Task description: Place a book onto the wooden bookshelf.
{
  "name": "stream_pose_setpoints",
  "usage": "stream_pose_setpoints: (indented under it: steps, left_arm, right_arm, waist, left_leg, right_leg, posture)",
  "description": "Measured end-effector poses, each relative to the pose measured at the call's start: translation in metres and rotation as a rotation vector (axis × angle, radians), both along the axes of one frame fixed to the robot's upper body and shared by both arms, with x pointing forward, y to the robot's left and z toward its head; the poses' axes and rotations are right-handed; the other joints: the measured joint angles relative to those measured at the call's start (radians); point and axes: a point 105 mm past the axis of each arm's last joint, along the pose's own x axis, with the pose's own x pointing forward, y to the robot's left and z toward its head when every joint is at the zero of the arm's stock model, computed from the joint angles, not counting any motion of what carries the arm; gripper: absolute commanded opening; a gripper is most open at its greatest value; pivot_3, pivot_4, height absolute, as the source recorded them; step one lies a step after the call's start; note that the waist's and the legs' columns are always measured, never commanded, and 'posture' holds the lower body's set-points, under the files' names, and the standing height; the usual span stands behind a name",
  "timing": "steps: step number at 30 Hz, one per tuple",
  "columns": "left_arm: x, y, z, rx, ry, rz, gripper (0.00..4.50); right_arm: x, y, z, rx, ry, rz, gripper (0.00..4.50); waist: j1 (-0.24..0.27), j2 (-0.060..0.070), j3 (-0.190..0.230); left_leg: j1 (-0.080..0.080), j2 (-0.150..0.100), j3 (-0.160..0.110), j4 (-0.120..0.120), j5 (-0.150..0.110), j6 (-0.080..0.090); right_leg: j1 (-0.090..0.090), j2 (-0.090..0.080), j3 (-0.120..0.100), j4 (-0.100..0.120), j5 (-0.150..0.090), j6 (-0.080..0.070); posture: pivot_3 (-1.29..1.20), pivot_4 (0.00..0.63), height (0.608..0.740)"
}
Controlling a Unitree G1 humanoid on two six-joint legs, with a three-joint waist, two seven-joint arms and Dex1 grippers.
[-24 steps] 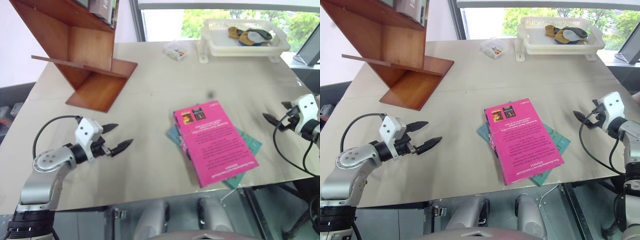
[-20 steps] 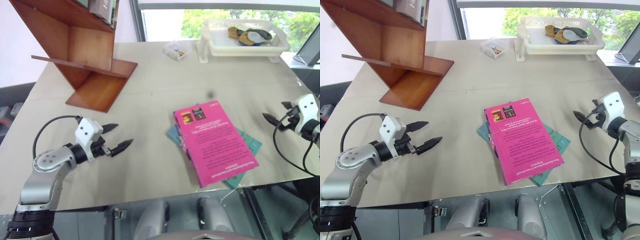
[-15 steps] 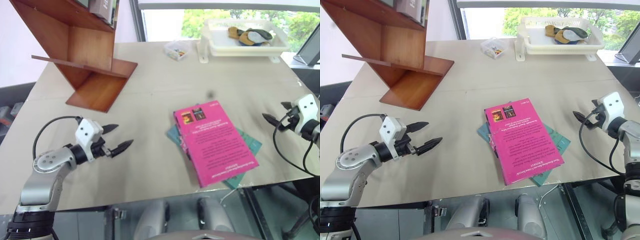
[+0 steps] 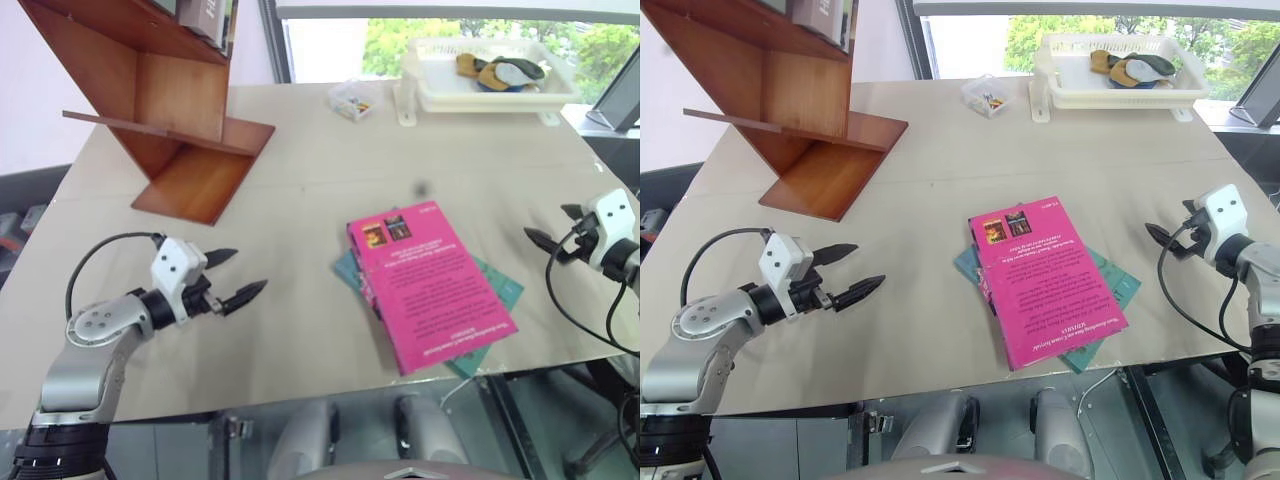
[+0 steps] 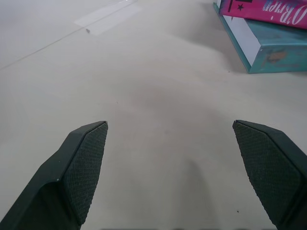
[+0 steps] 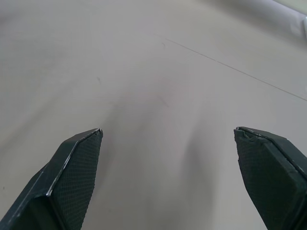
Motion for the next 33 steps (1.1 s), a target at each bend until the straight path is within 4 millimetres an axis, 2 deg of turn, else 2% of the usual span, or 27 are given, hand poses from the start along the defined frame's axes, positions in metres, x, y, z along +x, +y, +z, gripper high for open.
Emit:
stream_pose_setpoints:
  steps: [8,11,14,17,19,24,25,26,29,30,33]
  left_arm:
    - [-0.004,-0.006,0.006,-0.018,-0.001,-0.064,4.48]
    - [-0.01,-0.014,0.019,-0.086,-0.006,-0.159,4.48]
    - [-0.02,-0.025,0.041,-0.185,-0.027,-0.288,4.48]
    - [-0.023,-0.024,0.055,-0.198,-0.04,-0.33,4.48]
    - [-0.024,-0.022,0.062,-0.195,-0.053,-0.34,4.48]
    - [-0.024,-0.023,0.063,-0.198,-0.051,-0.351,4.48]
    - [-0.024,-0.024,0.064,-0.198,-0.053,-0.355,4.48]
    - [-0.024,-0.024,0.064,-0.198,-0.053,-0.355,4.48]
    - [-0.023,-0.024,0.064,-0.195,-0.054,-0.359,4.48]
    - [-0.023,-0.024,0.064,-0.195,-0.053,-0.359,4.48]
    - [-0.023,-0.024,0.063,-0.191,-0.052,-0.358,4.48]
  right_arm:
    - [-0.024,-0.009,-0.013,-0.044,0.098,0.027,4.5]
    - [-0.037,-0.003,-0.021,-0.01,0.158,0.066,4.5]
    - [-0.047,0.001,-0.027,-0.002,0.21,0.083,4.5]
    - [-0.059,-0.001,-0.031,-0.007,0.257,0.087,4.5]
    - [-0.068,0.005,-0.035,-0.003,0.292,0.111,4.5]
    - [-0.083,0.019,-0.042,0.042,0.374,0.174,4.5]
    - [-0.091,0.03,-0.042,0.065,0.41,0.232,4.5]
    - [-0.091,0.031,-0.041,0.066,0.412,0.236,4.5]
    - [-0.107,0.051,-0.041,0.101,0.482,0.353,4.5]
    - [-0.109,0.061,-0.041,0.112,0.494,0.394,4.5]
    - [-0.108,0.073,-0.04,0.132,0.495,0.439,4.5]
  waist:
    - [0.002,0.0,0.0]
    - [0.002,0.0,0.0]
    - [0.001,0.0,0.0]
    - [0.002,0.001,0.0]
    - [0.002,0.001,0.0]
    - [0.002,0.001,0.0]
    - [0.003,0.001,0.0]
    - [0.003,0.001,0.0]
    - [0.003,0.0,0.0]
    - [0.002,0.0,0.0]
    - [0.001,0.0,0.0]
  left_leg:
    - [0.0,0.0,0.0,-0.001,0.0,0.0]
    - [0.0,0.001,0.0,-0.001,0.0,0.0]
    - [0.0,0.0,0.0,-0.001,0.0,0.0]
    - [0.0,0.001,0.0,-0.001,0.0,0.0]
    - [0.0,0.001,0.0,-0.001,0.0,0.0]
    - [0.0,0.0,0.001,0.0,0.0,0.0]
    - [0.0,0.001,0.0,0.0,0.0,0.0]
    - [0.001,0.001,0.0,0.0,0.0,0.0]
    - [0.001,0.001,0.0,0.0,0.0,0.0]
    - [0.0,0.001,0.0,0.001,0.0,0.0]
    - [0.0,0.001,0.0,0.002,0.0,0.0]
  right_leg:
    - [0.0,0.0,0.0,-0.001,-0.001,-0.002]
    - [0.0,0.0,0.0,0.0,-0.002,-0.003]
    - [0.0,-0.001,0.0,0.0,-0.002,-0.003]
    - [0.0,0.0,0.0,0.0,-0.002,-0.003]
    - [0.0,0.0,0.0,0.0,-0.002,-0.003]
    - [0.0,0.002,0.0,0.0,-0.002,-0.003]
    - [0.0,0.003,0.0,0.0,-0.002,-0.003]
    - [0.0,0.003,0.0,0.0,-0.002,-0.003]
    - [0.001,0.004,-0.001,0.0,-0.002,-0.003]
    - [0.001,0.004,-0.002,0.0,-0.002,-0.003]
    - [0.001,0.004,-0.001,0.0,-0.002,-0.002]
  posture:
    - [0.0,0.15,0.74]
    - [0.0,0.15,0.74]
    - [0.0,0.15,0.74]
    - [0.0,0.15,0.74]
    - [0.0,0.15,0.74]
    - [0.0,0.15,0.74]
    - [0.0,0.15,0.74]
    - [0.0,0.15,0.74]
    - [0.0,0.15,0.74]
    - [0.0,0.15,0.74]
    - [0.0,0.15,0.74]
